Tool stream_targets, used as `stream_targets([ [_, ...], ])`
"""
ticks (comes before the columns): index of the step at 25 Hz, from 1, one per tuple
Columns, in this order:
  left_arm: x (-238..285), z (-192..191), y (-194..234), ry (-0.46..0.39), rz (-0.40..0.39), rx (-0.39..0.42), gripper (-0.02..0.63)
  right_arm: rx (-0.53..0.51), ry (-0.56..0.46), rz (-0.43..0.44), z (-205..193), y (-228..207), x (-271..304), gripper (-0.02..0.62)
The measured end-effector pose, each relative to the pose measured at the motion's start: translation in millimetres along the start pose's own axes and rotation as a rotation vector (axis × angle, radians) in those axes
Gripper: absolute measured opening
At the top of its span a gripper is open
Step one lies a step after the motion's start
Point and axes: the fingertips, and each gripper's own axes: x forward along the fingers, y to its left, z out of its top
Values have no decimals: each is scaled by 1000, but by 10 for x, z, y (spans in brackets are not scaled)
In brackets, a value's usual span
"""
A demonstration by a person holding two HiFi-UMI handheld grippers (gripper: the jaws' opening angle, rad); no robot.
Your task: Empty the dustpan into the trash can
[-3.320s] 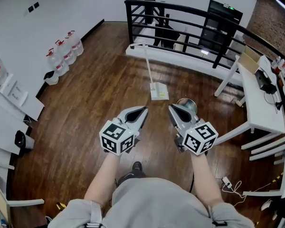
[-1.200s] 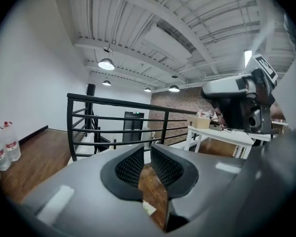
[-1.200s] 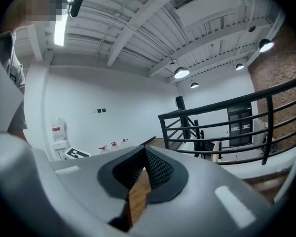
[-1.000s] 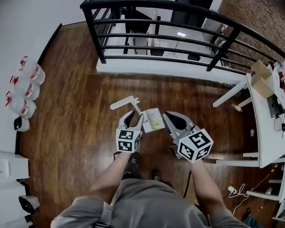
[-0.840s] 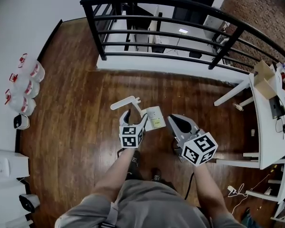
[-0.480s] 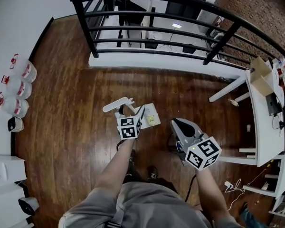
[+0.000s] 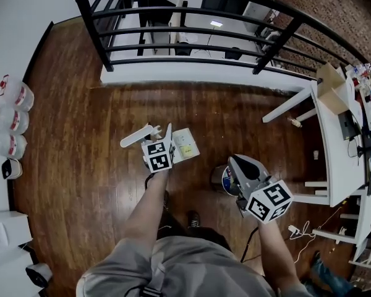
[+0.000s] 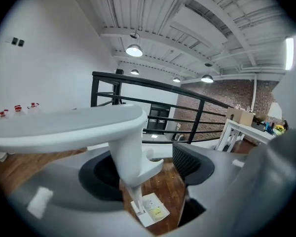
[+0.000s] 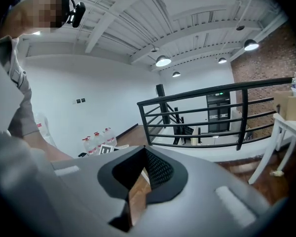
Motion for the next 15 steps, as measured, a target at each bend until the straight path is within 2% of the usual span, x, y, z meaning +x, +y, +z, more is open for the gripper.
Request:
stream_targets([
  [3, 27, 14, 27, 4, 13, 22, 199, 6, -1, -22, -14, -64, -48, 0],
  [10, 29, 22, 89, 31, -4, 29, 209, 18, -1, -39, -36, -106, -74, 0],
  [15, -26, 170, 29, 15, -72, 100, 209, 20, -14, -53, -12, -130, -89, 0],
])
